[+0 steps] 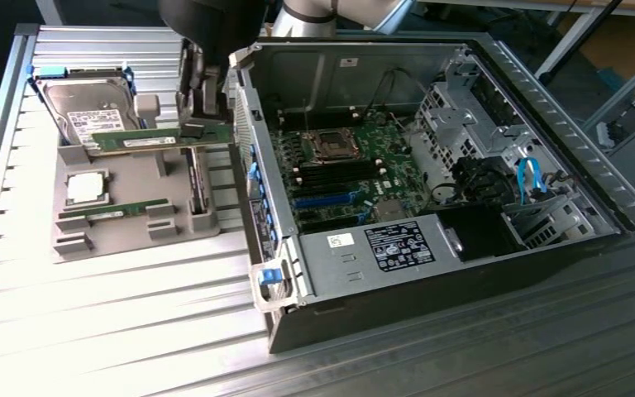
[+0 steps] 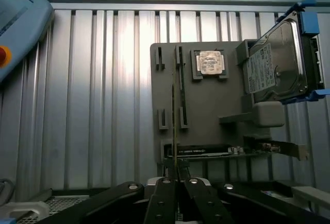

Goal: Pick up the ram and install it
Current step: 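Pick up the ram and move it above insertion slot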

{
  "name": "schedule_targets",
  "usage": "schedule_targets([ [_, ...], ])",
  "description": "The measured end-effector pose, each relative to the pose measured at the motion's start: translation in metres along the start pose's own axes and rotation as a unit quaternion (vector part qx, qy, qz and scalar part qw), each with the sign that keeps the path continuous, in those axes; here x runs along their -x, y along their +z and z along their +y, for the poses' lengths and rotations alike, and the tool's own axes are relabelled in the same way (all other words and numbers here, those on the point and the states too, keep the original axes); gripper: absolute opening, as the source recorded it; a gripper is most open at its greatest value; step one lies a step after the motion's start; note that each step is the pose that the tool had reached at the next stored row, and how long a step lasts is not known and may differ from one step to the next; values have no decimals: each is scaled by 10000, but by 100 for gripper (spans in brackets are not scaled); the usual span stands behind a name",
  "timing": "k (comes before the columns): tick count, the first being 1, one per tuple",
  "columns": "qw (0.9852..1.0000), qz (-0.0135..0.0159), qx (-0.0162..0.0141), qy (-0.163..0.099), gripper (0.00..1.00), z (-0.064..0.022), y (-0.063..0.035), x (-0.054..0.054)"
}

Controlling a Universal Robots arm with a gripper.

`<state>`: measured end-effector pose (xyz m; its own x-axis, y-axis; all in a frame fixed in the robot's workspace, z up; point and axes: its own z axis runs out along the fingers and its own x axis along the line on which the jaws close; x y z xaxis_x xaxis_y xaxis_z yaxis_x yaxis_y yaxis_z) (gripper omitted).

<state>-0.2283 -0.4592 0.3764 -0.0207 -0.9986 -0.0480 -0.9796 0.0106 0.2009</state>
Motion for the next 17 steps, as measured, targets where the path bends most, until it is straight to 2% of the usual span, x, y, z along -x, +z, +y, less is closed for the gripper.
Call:
schedule_targets([
  [3,10000,0,17,0,12,-97,-19,2],
  [8,10000,1,55,3,12,-311,-63,7],
  [13,10000,1,82,4,12,-458,-93,10],
  [15,10000,1,96,5,12,-536,-110,11],
  [17,9999,1,107,5,12,-650,-133,14],
])
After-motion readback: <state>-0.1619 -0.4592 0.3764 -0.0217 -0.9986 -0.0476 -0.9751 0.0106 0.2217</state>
